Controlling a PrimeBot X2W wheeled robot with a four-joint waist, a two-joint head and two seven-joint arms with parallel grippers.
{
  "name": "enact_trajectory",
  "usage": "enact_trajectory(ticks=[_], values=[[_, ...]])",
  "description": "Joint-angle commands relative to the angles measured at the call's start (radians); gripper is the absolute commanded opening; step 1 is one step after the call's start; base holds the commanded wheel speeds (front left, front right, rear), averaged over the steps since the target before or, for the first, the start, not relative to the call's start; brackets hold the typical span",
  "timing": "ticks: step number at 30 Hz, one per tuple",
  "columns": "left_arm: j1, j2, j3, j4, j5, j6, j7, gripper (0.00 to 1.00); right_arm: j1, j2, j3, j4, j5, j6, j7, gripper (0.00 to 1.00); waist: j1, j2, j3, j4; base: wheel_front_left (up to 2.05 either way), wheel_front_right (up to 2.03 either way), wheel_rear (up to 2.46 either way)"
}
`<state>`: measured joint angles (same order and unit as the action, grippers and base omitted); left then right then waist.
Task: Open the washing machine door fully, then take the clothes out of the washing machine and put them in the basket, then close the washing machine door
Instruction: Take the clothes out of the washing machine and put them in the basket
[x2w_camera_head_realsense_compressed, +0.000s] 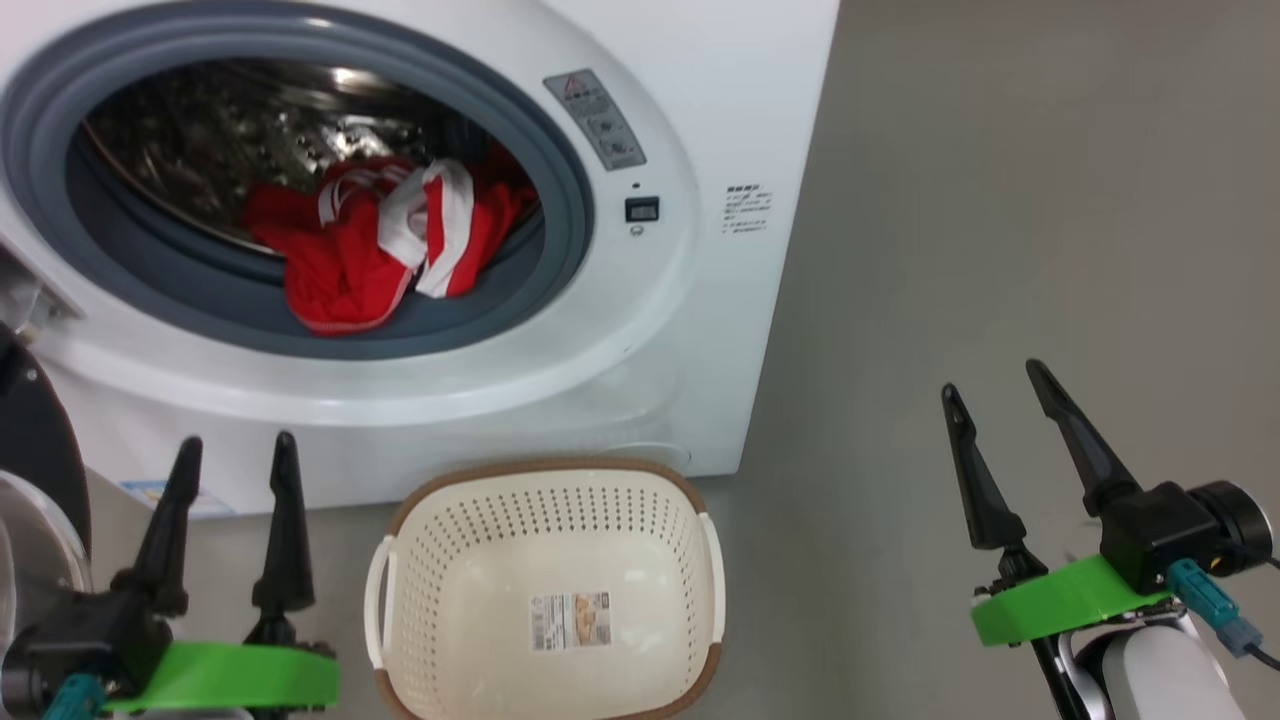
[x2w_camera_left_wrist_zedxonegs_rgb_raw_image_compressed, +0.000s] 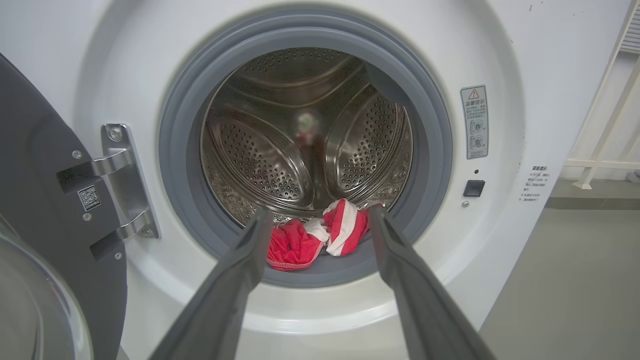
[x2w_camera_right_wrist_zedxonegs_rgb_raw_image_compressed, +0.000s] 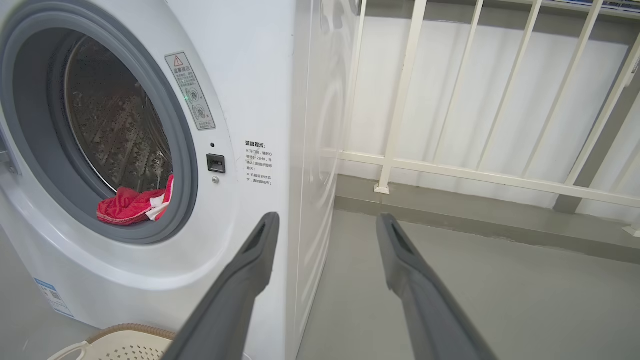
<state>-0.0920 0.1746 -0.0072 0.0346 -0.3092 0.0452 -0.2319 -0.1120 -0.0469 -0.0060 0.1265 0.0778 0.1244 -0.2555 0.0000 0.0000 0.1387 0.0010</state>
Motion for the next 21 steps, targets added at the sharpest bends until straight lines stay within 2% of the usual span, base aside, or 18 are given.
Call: enact_trajectory(ticks=[1, 15, 21], values=[[-0.065, 0.012, 0.026, -0.011, 0.015, 0.015, -0.012, 1.0, -0.047, -0.003, 0.028, -0.033, -0.011, 0.006, -0.006, 1.0, 0.0, 0.0, 0.062, 0.028, 0.0, 0.0, 0.0], [-0.317, 0.035, -0.017, 0.099, 0.079, 0.004, -0.026, 1.0, -0.149, -0.003, 0.058, -0.049, -0.041, 0.006, -0.006, 1.0, 0.0, 0.0, 0.219, 0.052, 0.0, 0.0, 0.0], [-0.445, 0.07, -0.041, 0.185, 0.126, 0.004, -0.022, 1.0, -0.177, -0.003, 0.063, -0.055, -0.047, 0.006, -0.006, 1.0, 0.0, 0.0, 0.274, 0.042, 0.0, 0.0, 0.0]])
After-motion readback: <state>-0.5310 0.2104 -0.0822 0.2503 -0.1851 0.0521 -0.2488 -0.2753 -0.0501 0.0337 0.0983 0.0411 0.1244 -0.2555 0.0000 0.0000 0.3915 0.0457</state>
